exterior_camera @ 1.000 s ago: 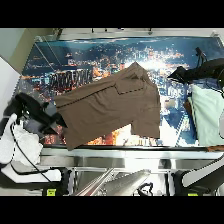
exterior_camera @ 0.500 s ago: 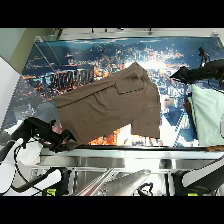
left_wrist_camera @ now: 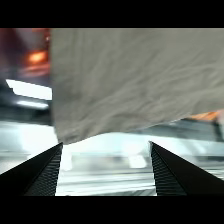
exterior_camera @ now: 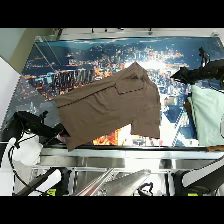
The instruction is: Fold the shirts.
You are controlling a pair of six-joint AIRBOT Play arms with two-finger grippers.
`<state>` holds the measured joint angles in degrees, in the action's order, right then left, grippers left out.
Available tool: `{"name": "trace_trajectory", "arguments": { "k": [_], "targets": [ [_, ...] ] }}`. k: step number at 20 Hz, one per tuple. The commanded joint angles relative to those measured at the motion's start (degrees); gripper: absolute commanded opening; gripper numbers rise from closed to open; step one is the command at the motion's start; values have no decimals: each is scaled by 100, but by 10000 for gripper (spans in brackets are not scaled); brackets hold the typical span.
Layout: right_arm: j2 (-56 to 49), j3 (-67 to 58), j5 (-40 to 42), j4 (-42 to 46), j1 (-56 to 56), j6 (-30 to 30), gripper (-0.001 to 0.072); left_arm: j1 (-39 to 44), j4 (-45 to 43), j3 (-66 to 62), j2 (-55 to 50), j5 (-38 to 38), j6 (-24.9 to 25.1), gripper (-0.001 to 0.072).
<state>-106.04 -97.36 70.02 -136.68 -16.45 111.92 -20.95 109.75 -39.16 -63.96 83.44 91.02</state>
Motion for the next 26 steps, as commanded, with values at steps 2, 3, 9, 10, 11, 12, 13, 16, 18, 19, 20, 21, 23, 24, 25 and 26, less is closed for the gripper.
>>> {"name": "trace_trajectory", "arguments": {
  "k": [2,3,9,10,11,12,13,16,18,19,20,21,23,24,25,26],
  "targets": [
    [-4,2,7,0,-2,15,326,-157,-348,122,-111,-52,15,602],
    [-4,2,4,-2,-2,35,326,-269,-254,332,-210,-210,68,602],
    [-4,2,66,-2,-2,44,326,-398,992,1040,-791,-1307,944,601],
    [-4,2,109,-2,-2,46,326,-398,994,997,-881,-1370,949,601],
    [-4,2,164,-2,-2,46,326,-398,992,885,-955,-1362,951,600],
    [-4,2,232,0,-4,52,326,-398,990,741,-988,-1303,953,599],
    [-4,2,323,0,-13,85,326,-398,988,555,-979,-1228,953,459],
    [-4,4,590,2,-81,-55,326,-398,957,35,-772,-1215,953,14],
    [0,122,730,0,-131,-199,326,-437,671,-323,-723,-1322,918,14],
    [9,278,809,0,-138,-260,326,-509,616,-490,-772,-1351,916,14],
    [37,511,876,0,-129,-291,325,-586,636,-684,-911,-1316,916,14],
    [101,881,907,0,-111,-289,320,-621,684,-857,-1080,-1270,935,14],
    [358,1862,813,0,-46,-175,319,-592,695,-1200,-1449,-1224,966,15],
    [549,2396,697,0,-46,-96,319,-525,695,-1360,-1620,-1196,966,14],
    [782,2955,507,0,-48,-2,319,-452,680,-1506,-1764,-1113,968,14],
    [1019,3467,284,0,-48,48,320,-396,673,-1646,-1902,-1012,968,14]
  ]
}}
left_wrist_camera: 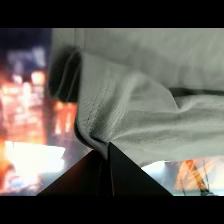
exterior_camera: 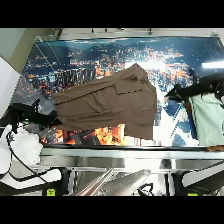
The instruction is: Fold the shirts.
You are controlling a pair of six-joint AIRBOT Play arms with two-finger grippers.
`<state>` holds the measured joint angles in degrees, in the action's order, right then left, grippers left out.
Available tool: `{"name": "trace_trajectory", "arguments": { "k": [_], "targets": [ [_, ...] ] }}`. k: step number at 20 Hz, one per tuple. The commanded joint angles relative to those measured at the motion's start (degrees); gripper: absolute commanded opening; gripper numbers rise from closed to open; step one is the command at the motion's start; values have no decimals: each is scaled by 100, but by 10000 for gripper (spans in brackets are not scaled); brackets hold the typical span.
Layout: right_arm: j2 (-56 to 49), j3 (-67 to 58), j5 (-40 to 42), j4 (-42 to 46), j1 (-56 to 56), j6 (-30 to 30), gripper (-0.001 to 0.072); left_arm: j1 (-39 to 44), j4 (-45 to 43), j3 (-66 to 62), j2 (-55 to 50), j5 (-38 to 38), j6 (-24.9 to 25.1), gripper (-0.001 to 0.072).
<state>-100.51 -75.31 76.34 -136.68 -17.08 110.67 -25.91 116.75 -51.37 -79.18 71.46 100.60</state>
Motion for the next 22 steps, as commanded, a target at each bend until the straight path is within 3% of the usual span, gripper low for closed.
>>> {"name": "trace_trajectory", "arguments": {
  "k": [1,3,9,10,11,12,13,14,15,19,22],
  "targets": [
    [706,1779,-592,0,17,173,322,162,-20,-549,-498,278,9,15],
    [903,2459,-935,-9,101,195,467,275,-20,-710,-623,369,9,14],
    [664,2605,-1235,-385,796,452,455,398,-4,-960,-629,531,7,14],
    [638,2599,-1259,-472,927,514,408,398,-7,-960,-629,564,7,14],
    [638,2573,-1292,-557,997,614,272,398,-7,-960,-629,575,7,14],
    [638,2492,-1303,-592,1021,688,222,398,-2,-960,-629,573,7,14],
    [640,2391,-1285,-588,1014,684,217,398,-4,-960,-629,573,7,14],
    [647,2288,-1215,-586,986,726,67,398,-4,-960,-629,581,9,15],
    [680,2208,-1176,-581,951,737,17,398,-7,-960,-629,614,9,14],
    [1141,2302,-1261,282,848,203,13,398,-28,-960,-603,697,11,14],
    [2286,2977,-1696,1338,846,-481,12,503,-461,-960,-269,529,15,14]
  ]
}}
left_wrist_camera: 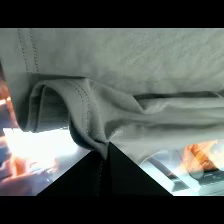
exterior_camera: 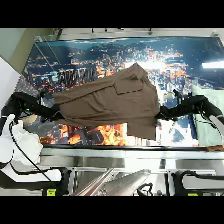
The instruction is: Fold the shirts.
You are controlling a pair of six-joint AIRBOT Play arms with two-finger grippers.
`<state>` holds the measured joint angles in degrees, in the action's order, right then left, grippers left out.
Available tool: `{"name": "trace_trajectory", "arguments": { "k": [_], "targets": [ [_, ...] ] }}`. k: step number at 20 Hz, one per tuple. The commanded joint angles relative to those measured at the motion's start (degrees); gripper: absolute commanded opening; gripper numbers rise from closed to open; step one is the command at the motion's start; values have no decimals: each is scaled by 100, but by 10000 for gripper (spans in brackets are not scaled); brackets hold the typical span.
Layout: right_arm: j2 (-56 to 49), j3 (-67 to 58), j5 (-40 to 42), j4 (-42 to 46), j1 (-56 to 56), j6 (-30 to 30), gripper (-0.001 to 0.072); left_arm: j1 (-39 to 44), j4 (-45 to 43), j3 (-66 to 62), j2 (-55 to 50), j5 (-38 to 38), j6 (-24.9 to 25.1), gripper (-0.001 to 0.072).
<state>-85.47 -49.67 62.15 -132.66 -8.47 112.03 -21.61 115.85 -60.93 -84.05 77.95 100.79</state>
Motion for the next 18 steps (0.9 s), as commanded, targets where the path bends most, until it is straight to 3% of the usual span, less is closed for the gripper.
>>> {"name": "trace_trajectory", "arguments": {
  "k": [1,6,10,12,15,18],
  "targets": [
    [1241,704,-313,1296,-13,-916,13,162,-704,-4,385,-144,-37,14],
    [3512,2428,-337,1331,243,-1270,13,599,-1574,2,946,297,-212,14],
    [4680,2855,-350,1357,455,-1637,13,658,-1648,363,929,619,-212,14],
    [4996,2868,-389,1314,457,-1692,13,656,-2142,737,927,520,-269,14],
    [4715,2712,-1233,737,466,-1043,13,632,-2238,542,927,24,-424,14],
    [3117,1709,-1781,-245,472,205,13,634,-1523,-306,734,-444,-511,14]
  ]
}}
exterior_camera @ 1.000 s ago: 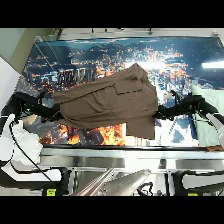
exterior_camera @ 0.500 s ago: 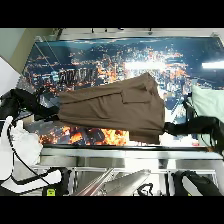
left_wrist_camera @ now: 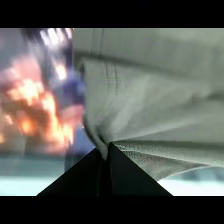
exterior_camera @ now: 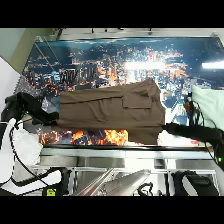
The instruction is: Fold the shirts.
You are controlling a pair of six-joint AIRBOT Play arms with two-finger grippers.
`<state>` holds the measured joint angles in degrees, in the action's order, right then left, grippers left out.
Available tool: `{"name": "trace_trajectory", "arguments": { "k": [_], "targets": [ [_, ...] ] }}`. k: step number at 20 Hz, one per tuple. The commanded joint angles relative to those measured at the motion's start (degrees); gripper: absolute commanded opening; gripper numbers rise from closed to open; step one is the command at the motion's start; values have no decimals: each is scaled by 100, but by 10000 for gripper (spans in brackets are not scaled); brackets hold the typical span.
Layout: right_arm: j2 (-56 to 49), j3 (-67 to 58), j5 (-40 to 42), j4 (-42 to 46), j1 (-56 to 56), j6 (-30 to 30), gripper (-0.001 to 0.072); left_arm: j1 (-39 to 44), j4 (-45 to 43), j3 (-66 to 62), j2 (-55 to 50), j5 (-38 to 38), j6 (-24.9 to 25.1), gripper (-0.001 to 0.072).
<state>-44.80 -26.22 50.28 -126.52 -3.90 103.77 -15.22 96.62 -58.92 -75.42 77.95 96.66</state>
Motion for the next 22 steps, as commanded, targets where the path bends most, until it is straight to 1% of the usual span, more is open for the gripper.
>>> {"name": "trace_trajectory", "arguments": {
  "k": [1,3,6,9,11,13,17,18,19,20,21,22],
  "targets": [
    [-1644,-1215,-605,-1058,55,1392,13,9,619,-822,-304,-466,-98,14],
    [-2850,-2472,-623,-1069,188,1569,14,149,734,-1467,-796,-442,-125,14],
    [-4520,-4474,-564,-1069,343,1585,14,321,730,-2267,-1523,-507,-271,14],
    [-5842,-6043,-181,-1069,452,1504,14,450,643,-2992,-2262,-549,-337,14],
    [-6448,-6642,-116,-1071,485,1464,15,511,660,-3427,-2728,-527,-402,14],
    [-6843,-6966,-101,-1071,501,1364,15,603,656,-3851,-3178,-452,-420,14],
    [-7104,-7049,-101,-1064,492,1305,15,750,638,-4489,-3777,-155,-424,15],
    [-7099,-7053,-96,-1043,463,1307,16,778,636,-4599,-3840,-79,-424,75],
    [-7071,-7084,-15,-1043,391,1307,60,772,610,-4723,-3882,22,-433,285],
    [-7038,-7187,195,-1043,278,1303,315,745,472,-4870,-3899,142,-570,475],
    [-6994,-7342,518,-1045,133,1279,608,717,323,-5053,-3895,271,-680,577],
    [-6961,-7530,905,-1045,-61,1250,706,695,286,-5298,-3895,413,-680,663]
  ]
}}
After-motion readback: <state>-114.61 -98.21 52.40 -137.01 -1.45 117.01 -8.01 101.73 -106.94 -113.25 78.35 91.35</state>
